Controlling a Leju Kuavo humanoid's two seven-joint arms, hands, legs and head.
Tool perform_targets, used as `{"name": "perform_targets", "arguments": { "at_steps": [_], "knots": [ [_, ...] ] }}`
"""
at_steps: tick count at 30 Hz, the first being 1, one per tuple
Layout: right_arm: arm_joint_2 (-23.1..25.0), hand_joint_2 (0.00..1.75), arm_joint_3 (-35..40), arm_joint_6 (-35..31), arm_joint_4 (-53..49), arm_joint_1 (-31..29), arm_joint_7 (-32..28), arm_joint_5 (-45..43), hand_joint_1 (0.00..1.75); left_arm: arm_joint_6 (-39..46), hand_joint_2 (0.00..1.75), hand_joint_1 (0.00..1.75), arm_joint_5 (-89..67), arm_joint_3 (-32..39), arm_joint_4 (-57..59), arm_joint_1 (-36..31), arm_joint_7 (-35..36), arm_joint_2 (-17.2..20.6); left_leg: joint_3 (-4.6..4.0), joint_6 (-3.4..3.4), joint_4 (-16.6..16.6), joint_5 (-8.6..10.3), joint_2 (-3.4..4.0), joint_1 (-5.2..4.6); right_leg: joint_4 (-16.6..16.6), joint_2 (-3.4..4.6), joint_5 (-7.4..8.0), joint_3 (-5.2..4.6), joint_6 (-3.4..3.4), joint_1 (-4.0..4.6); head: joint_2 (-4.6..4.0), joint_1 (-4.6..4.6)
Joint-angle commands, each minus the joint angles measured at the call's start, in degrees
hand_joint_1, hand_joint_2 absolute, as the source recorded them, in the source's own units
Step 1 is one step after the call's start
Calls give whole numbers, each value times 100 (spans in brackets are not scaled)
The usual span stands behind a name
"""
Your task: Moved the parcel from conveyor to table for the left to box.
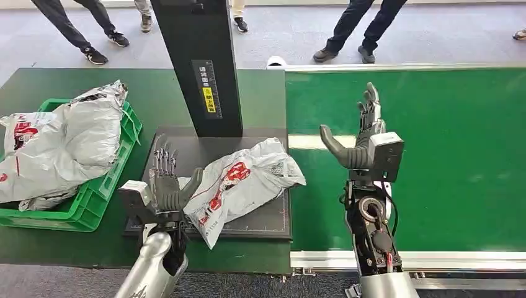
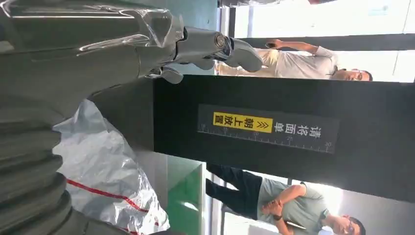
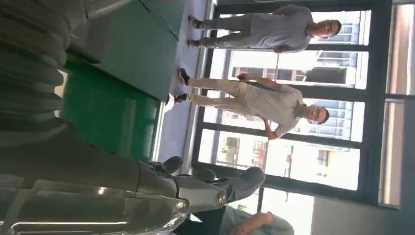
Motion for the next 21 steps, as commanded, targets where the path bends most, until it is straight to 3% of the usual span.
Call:
{"name": "perform_targets", "arguments": {
  "at_steps": [1, 21],
  "knots": [
    [-65, 175, -561, 191, -245, 584, 213, -216, 0, -13, 175, 0, -49, 56, 259, -114, 40, 50, 11, 3, -6, -2, -9, 1, -10, -15, -4, 18, 1, 2, 0, 2],
    [-85, 175, -570, 174, 678, 935, 965, 156, 0, -45, 175, 0, -65, -172, 471, -237, 88, 102, 13, 2, -8, -2, 0, 2, -13, -9, -2, 17, -1, 4, 0, 0]
  ]
}}
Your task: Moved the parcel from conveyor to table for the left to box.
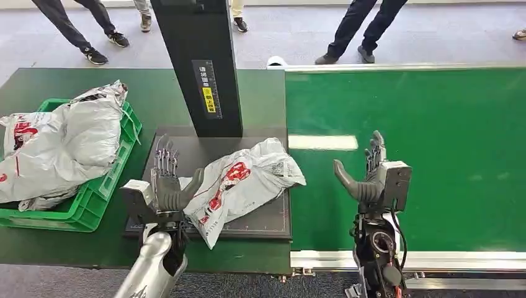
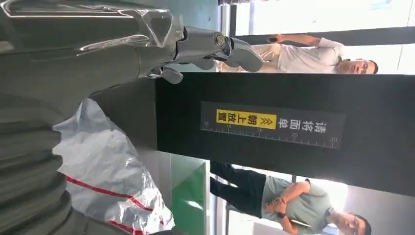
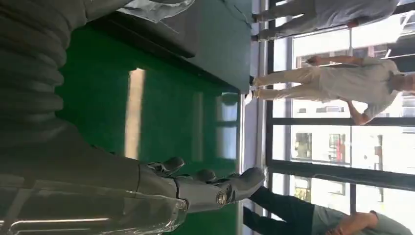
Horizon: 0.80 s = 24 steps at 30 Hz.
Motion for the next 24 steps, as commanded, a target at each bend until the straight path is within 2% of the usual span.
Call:
{"name": "perform_targets", "arguments": {
  "at_steps": [1, 9, 11, 12, 14, 17, 18, 24],
  "knots": [
    [-40, 175, -40, -75, 897, -102, 216, 311, 0, -6, 175, 0, 44, -186, 454, -262, 40, 98, 17, 2, -8, -1, -3, 3, -12, -9, -1, 21, -1, 4, -2, 2],
    [-48, 175, -79, 8, 926, -127, 241, 297, 0, 16, 175, 0, -48, -308, 511, -354, 61, 150, 9, 2, -5, 0, -1, 0, -7, -6, 0, 11, 0, 1, 0, 0],
    [-58, 175, -96, 47, 872, -80, 248, 285, 0, 441, 175, 0, -689, -578, 492, -394, -44, 290, 8, 2, -4, 0, -1, 0, -6, -6, -1, 10, 0, 1, 0, 2],
    [-78, 175, -117, 73, 757, 12, 253, 286, 0, 970, 175, 0, -1729, -959, 384, -416, 18, 486, 15, 4, -9, 0, -3, -1, -10, -11, -2, 18, -1, 1, 0, 0],
    [-82, 175, -161, 106, 686, 91, 253, 286, 0, 1045, 175, 0, -2477, -1155, 79, -341, 369, 639, 12, 2, -8, 1, -7, 0, -8, -13, -3, 16, -1, 1, 0, 0],
    [-74, 175, -184, 118, 683, 123, 255, 293, 0, 1068, 175, 0, -2817, -1206, -74, -293, 556, 697, 9, 2, -5, -1, -5, 0, -6, -10, -3, 12, -1, 1, 0, 0],
    [-57, 175, -236, 133, 647, 191, 269, 335, 0, 958, 175, 0, -3375, -1230, -237, -244, 864, 730, 13, 2, -7, -1, -3, 0, -9, -10, -3, 16, -1, 2, 0, 2],
    [45, 175, -447, 286, 378, 440, 335, 601, 0, 528, 175, 0, -4969, -942, -1044, -75, 1700, 765, 6, 2, -4, -3, -2, 3, -7, -9, -4, 11, -2, 4, 0, 0]
  ]
}}
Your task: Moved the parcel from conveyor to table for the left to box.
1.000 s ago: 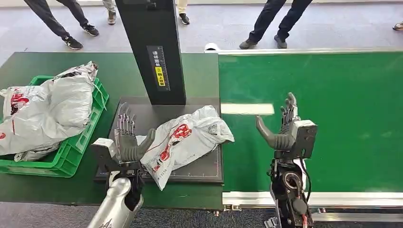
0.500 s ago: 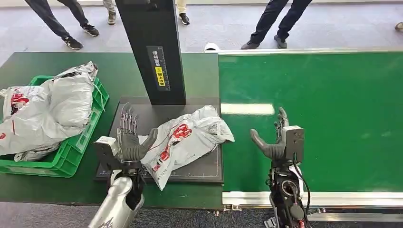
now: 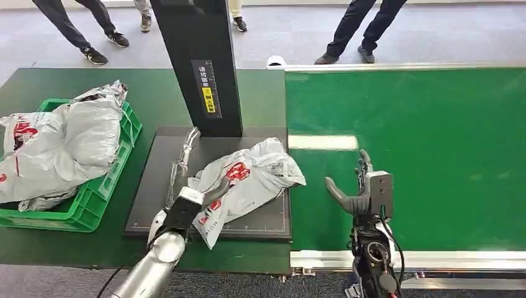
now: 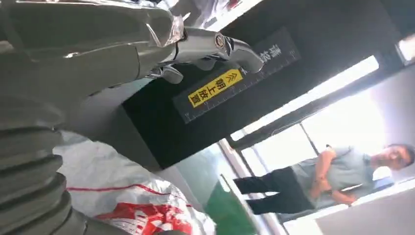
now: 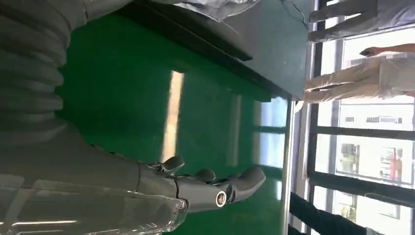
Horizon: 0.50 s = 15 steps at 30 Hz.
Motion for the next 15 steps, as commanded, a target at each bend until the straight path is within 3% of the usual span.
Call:
{"name": "perform_targets", "arguments": {
  "at_steps": [1, 8, 15],
  "knots": [
    [83, 175, -390, 178, -164, 246, 111, 269, 0, -450, 175, 0, -1814, -39, -949, 117, 1014, 345, 6, 2, -2, -3, 1, 1, -3, -4, -3, 8, -1, 2, 2, 2],
    [81, 175, -460, 241, -203, 212, 165, 334, 0, -767, 175, 0, -2139, 31, -1187, 43, 1294, 360, 7, 2, -2, -2, 6, 0, -2, -2, -2, 8, -1, 1, 2, 0],
    [166, 175, -560, 410, -175, 170, 280, 564, 0, -2116, 175, 0, -3510, -118, -52, -380, 2712, 368, 10, 3, -5, 1, -3, -1, -5, -11, -1, 12, -1, 1, 2, 0]
  ]
}}
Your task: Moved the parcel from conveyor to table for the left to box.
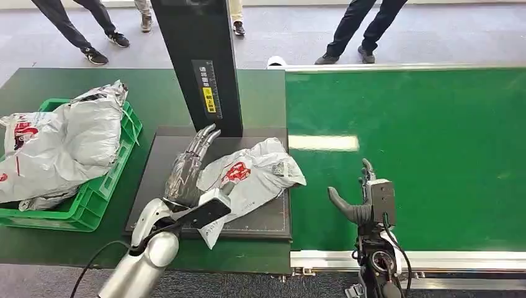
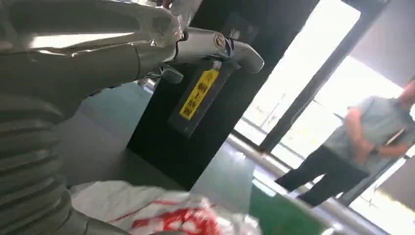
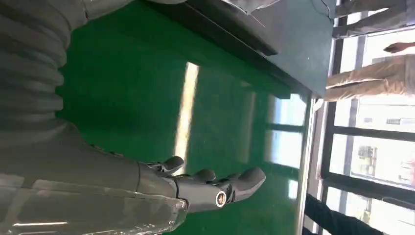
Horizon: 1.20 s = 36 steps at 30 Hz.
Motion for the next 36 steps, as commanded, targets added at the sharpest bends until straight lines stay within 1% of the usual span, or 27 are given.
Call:
{"name": "perform_targets", "arguments": {
  "at_steps": [1, 2, 3, 6, 7, 8, 10, 23, 26, 30, 32, 33, 34, 36],
  "knots": [
    [162, 175, -275, 146, 30, -89, 110, 177, 0, -815, 175, 0, -994, -100, 1220, -485, 1071, 97, 12, 3, -8, 2, -2, -3, -7, -10, 0, 13, 0, -1, 2, 0],
    [171, 175, -271, 151, 25, -90, 115, 189, 0, -806, 175, 0, -1016, -70, 1301, -505, 1105, 84, 12, 2, -8, 2, -1, -2, -7, -8, 0, 13, -1, -1, 2, 0],
    [190, 175, -257, 183, 36, -101, 137, 234, 0, -886, 175, 0, -1252, -14, 1516, -556, 1421, 77, 19, 3, -12, 2, 1, -2, -11, -8, 0, 20, -1, 0, 0, -2],
    [246, 175, -208, 229, 167, -207, 158, 326, 0, -1044, 175, 0, -1310, 214, 2018, -651, 1603, 30, 15, 2, -8, 0, 3, -2, -7, -7, -2, 14, -1, 0, 2, -2],
    [261, 175, -152, 180, 180, -241, 50, 412, 0, -1109, 175, 0, -1299, 288, 2208, -669, 1625, 22, 14, 2, -9, 1, 2, -3, -6, -5, -1, 13, -1, -1, 2, 0],
    [279, 175, -131, 162, 172, -260, -61, 419, 0, -1166, 175, 0, -1295, 356, 2314, -663, 1583, 10, 21, 3, -12, 0, 8, -1, -12, -3, 0, 19, -2, 1, 0, -2],
    [289, 175, -121, 165, 159, -272, -58, 419, 0, -1161, 175, 0, -1296, 356, 2329, -641, 1554, 25, 15, 1, -8, 0, 17, -3, -6, 9, 3, 9, -1, -1, 2, -2],
    [275, 175, -128, 166, 159, -262, -58, 419, 0, -1166, 175, 0, -1297, 355, 2323, -649, 1565, 10, 24, 1, -7, 1, 10, -3, -4, 3, 2, 23, -1, -2, 2, -2],
    [296, 175, -65, 89, -54, -246, -492, 417, 0, -1347, 175, 0, -1233, 423, 2346, -608, 1505, 15, 30, 2, -10, 2, 14, -3, -8, 4, 3, 29, -1, -1, 2, 0],
    [291, 175, 57, 110, -296, -192, -501, 403, 0, -1278, 175, 0, -1251, 513, 2608, -660, 1506, 57, 34, 3, -10, 1, 16, -6, -6, 7, 3, 32, 0, -4, 2, -2],
    [272, 175, 102, 70, -347, -173, -534, 418, 0, -1075, 175, 0, -1225, 495, 2608, -650, 1307, 115, 38, 2, -9, 0, 16, -4, -6, 9, 2, 36, -1, -3, 2, -2],
    [259, 175, 127, 16, -385, -165, -608, 456, 0, -1065, 175, 140, -1220, 485, 2622, -647, 1281, 137, 44, 3, -15, 1, 22, -4, -12, 12, 5, 41, -1, -2, 2, 0],
    [250, 175, 157, 2, -415, -165, -672, 462, 0, -1098, 175, 175, -1208, 450, 2623, -645, 1220, 163, 45, 2, -13, 0, 22, -4, -9, 13, 5, 42, -1, -2, 2, 0],
    [216, 175, 231, 23, -458, -178, -770, 468, 0, -1141, 175, 175, -1164, 406, 2662, -660, 1140, 191, 42, 2, -12, 2, 23, -3, -9, 13, 6, 39, -1, -1, 0, 0]
  ]
}}
